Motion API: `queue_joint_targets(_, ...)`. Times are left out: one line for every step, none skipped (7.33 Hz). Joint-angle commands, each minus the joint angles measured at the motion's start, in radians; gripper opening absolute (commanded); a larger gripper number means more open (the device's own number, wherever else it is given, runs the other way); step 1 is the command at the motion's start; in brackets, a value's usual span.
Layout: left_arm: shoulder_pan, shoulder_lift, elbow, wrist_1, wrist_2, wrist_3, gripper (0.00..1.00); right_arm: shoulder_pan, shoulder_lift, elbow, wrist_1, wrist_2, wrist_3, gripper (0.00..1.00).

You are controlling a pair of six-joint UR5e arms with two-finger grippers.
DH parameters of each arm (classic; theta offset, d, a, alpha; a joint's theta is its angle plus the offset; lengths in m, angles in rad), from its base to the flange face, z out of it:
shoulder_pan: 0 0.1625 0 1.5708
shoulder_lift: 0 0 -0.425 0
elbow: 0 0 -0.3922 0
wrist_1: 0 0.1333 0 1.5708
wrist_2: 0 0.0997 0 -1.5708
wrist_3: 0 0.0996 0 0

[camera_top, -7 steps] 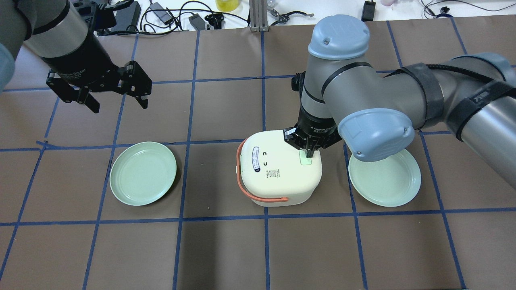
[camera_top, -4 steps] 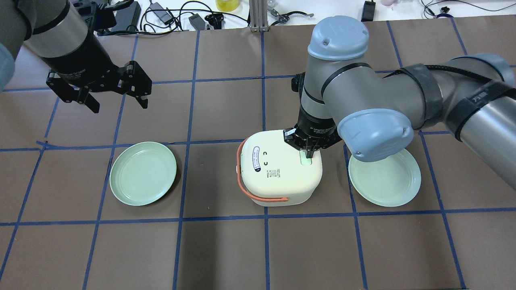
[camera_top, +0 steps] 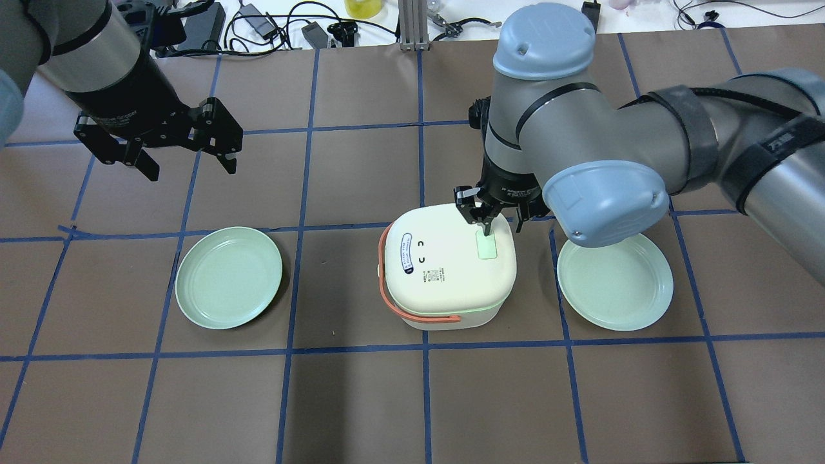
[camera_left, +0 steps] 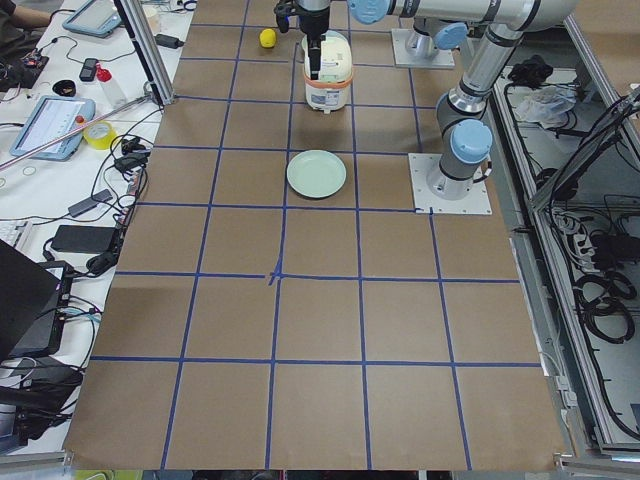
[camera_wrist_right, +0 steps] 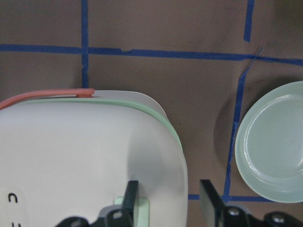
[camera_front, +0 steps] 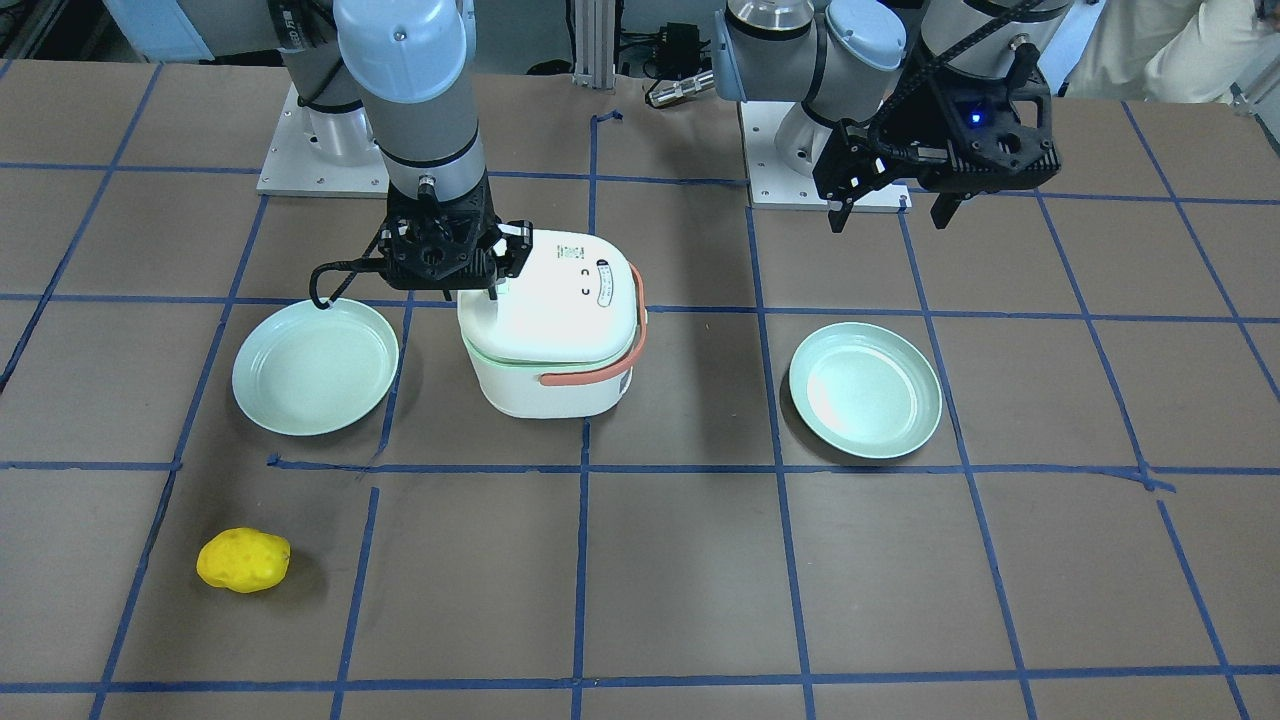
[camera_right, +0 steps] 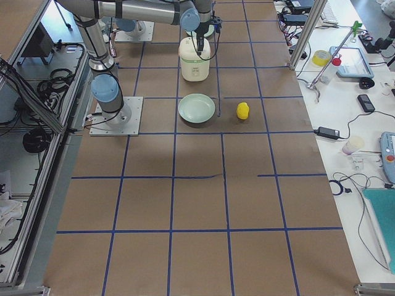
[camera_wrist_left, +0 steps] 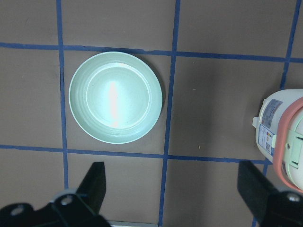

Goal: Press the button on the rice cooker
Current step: 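Press the green button on the rice cooker lid with the right gripper, then lift the right gripper away as the rice cooker lid pops open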

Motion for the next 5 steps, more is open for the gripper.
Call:
queue_joint_targets(0.000, 0.000, 0.000, 0.000, 0.000, 0.000, 1.00, -0.048, 0.004, -0.105, 0.009, -0.017, -0.044, 1.00)
queue_joint_targets(0.000, 0.000, 0.000, 0.000, 0.000, 0.000, 1.00, -0.098, 0.003, -0.148, 0.045, -0.006, -0.047, 1.00)
queue_joint_targets(0.000, 0.000, 0.000, 0.000, 0.000, 0.000, 1.00, -0.150, 0.003, -0.210, 0.129, 0.014, -0.090, 1.00)
queue_joint_targets(0.000, 0.000, 0.000, 0.000, 0.000, 0.000, 1.00, -0.201, 0.003, -0.261, 0.189, 0.018, -0.172, 1.00)
queue_joint_targets(0.000, 0.000, 0.000, 0.000, 0.000, 0.000, 1.00, -0.241, 0.003, -0.292, 0.210, 0.025, -0.185, 1.00)
